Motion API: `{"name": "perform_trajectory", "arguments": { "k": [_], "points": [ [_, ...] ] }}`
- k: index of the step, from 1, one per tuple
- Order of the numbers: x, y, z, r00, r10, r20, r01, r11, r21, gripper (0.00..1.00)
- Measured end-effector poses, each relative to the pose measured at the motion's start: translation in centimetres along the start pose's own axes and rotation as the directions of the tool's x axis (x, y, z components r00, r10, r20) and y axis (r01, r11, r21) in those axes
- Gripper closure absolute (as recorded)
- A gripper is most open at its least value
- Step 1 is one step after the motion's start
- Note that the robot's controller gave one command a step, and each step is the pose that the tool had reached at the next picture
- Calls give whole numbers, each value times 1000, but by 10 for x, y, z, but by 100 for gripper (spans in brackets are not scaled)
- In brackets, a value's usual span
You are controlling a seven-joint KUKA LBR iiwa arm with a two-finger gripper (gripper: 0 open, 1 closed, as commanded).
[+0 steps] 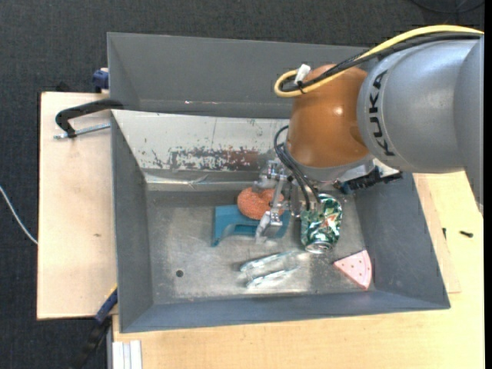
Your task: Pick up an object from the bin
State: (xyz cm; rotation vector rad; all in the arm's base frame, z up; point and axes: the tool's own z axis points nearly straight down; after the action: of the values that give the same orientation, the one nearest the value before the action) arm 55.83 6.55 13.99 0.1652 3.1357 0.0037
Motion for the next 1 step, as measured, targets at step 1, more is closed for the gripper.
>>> {"name": "perform_trajectory", "arguments": {
  "k": [1],
  "points": [
    [-18,-4,8,1000,29,6,-29,1000,0,0]
  ]
}}
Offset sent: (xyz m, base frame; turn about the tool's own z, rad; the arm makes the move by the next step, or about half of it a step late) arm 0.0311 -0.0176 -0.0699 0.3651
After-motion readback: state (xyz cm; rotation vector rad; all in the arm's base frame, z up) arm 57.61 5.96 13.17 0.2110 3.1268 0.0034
